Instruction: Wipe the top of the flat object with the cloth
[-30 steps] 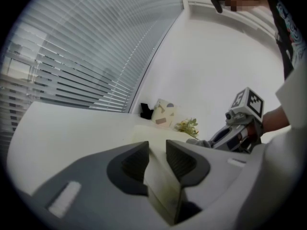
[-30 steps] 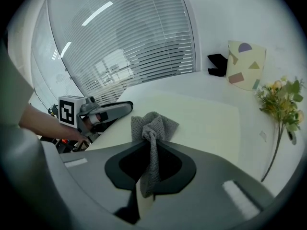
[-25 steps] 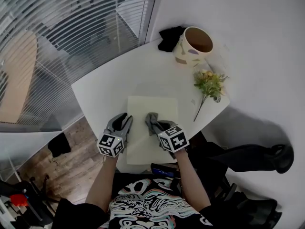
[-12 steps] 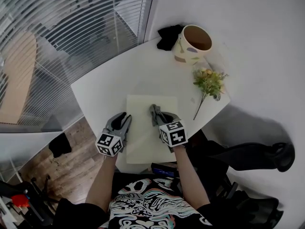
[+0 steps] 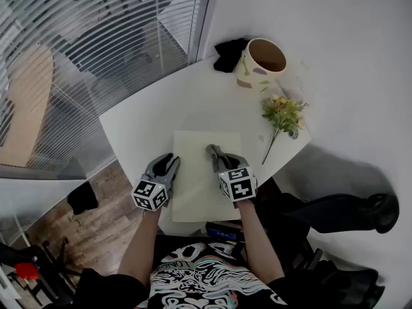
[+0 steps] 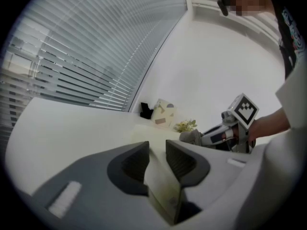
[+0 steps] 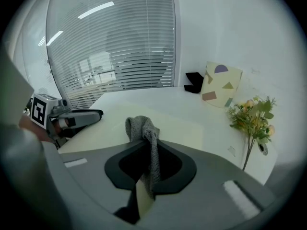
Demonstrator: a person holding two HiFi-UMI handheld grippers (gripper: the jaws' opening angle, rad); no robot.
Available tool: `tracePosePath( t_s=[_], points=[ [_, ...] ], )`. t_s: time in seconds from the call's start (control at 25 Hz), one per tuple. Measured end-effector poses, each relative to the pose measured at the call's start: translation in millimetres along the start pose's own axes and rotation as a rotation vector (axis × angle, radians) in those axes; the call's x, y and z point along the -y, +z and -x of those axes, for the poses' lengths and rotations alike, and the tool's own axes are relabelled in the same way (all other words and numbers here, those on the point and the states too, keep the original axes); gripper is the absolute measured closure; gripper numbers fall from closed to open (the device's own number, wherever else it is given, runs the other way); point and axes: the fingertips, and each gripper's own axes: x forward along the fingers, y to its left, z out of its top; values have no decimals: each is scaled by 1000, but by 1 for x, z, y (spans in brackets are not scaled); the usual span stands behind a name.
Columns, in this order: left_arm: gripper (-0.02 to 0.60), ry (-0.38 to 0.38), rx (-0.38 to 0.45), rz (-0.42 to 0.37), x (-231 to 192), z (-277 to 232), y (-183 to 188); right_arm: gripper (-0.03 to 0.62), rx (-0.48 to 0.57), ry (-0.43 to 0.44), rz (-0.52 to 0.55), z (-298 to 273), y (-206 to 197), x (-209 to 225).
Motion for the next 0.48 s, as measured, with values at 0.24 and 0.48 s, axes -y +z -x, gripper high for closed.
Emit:
tracePosePath(
  t_s=[0.24, 0.48],
  points=[
    [414, -18, -8, 43, 0, 0, -1, 575, -14, -58, -26, 16, -20, 11],
    [414, 22, -10, -19, 1, 5, 4, 574, 44, -20, -120, 26, -22, 10]
  ],
)
